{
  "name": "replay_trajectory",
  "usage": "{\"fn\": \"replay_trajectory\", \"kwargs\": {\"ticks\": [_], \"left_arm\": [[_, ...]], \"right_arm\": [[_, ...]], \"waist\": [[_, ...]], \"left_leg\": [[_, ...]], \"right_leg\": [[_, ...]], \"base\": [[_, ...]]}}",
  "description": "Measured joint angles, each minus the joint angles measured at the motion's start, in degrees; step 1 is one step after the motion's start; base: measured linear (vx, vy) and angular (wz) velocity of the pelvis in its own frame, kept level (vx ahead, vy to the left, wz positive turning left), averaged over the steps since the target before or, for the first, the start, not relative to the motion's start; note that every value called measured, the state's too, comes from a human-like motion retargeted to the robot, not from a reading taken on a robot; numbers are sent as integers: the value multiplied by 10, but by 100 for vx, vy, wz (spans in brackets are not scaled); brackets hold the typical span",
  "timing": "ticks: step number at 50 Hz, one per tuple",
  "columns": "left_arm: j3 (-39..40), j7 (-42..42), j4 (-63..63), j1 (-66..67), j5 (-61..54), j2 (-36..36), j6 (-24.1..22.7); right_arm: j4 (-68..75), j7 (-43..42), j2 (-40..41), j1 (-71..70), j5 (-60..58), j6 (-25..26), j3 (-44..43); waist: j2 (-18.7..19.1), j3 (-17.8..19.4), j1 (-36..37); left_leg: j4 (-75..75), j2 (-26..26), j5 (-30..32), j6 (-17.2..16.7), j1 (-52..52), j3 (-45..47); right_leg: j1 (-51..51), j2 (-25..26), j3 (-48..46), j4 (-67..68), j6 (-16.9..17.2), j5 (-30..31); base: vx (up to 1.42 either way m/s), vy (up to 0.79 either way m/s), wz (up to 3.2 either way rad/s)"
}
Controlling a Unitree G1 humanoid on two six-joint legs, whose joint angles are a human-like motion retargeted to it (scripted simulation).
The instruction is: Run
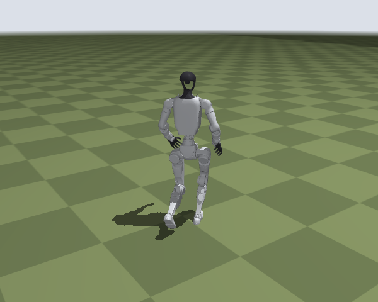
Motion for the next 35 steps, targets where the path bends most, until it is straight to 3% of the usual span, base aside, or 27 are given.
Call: {"fn": "replay_trajectory", "kwargs": {"ticks": [4, 7, 10, 14, 17, 20, 25, 27, 30, 35], "left_arm": [[15, 26, -31, 13, 0, 3, 8], [44, 38, -82, 42, -16, 17, 8], [67, 35, -153, 92, -36, 41, -3], [89, 33, -209, 141, -38, 60, -16], [97, 36, -236, 155, -37, 65, -19], [94, 45, -257, 154, -29, 68, -21], [85, 85, -260, 99, 19, 71, -22], [71, 101, -236, 42, 22, 60, -19], [54, 95, -242, -5, 9, 53, -18], [27, 58, -297, -27, -20, 50, -34]], "right_arm": [[0, -26, -14, -44, -14, 4, 5], [-29, -36, -12, -81, -1, -1, -5], [-86, -40, -7, -77, 26, -9, -26], [-120, -37, 1, -57, 43, -23, -30], [-137, -22, -3, -49, 47, -30, -24], [-156, -10, -3, -41, 51, -37, -16], [-181, -12, 13, -28, 62, -43, -11], [-193, -12, 14, -23, 78, -45, -16], [-221, -1, 2, 7, 112, -49, -26], [-257, 5, -17, 75, 161, -45, -52]], "waist": [[-4, 30, 33], [-26, 43, 66], [-72, 38, 92], [-116, 22, 102], [-137, 22, 89], [-140, 19, 71], [-137, 39, 23], [-125, 38, 1], [-85, 29, -30], [-26, 5, -76]], "left_leg": [[136, 40, -91, 54, -68, 26], [146, 46, -148, 91, -154, 49], [36, -4, -154, 103, -212, 76], [-193, -80, -112, 80, -222, 102], [-330, -143, -74, 68, -195, 102], [-300, -169, -105, 93, -191, 89], [-153, -177, -247, 155, -158, 88], [-164, -166, -254, 147, -120, 81], [-208, -137, -213, 103, -36, 53], [-264, -71, -36, 13, 64, 42]], "right_leg": [[40, -11, -2, 92, -47, -107], [92, -34, 3, 97, -46, -119], [159, -79, 18, 64, 1, -48], [211, -140, 18, 41, 74, 87], [220, -186, 17, 80, 96, 114], [204, -213, 21, 165, 84, 74], [121, -246, 29, 334, 38, -11], [58, -235, 28, 341, 16, -32], [-3, -181, 17, 272, 0, -39], [-36, -85, 9, 49, 25, 18]], "base": [[94, 4, 20], [99, 5, 41], [107, 5, 76], [107, 3, 67], [101, 0, 37], [98, -3, 12], [99, -4, 0], [102, -5, -20], [110, -5, -35], [113, -4, -15]]}}
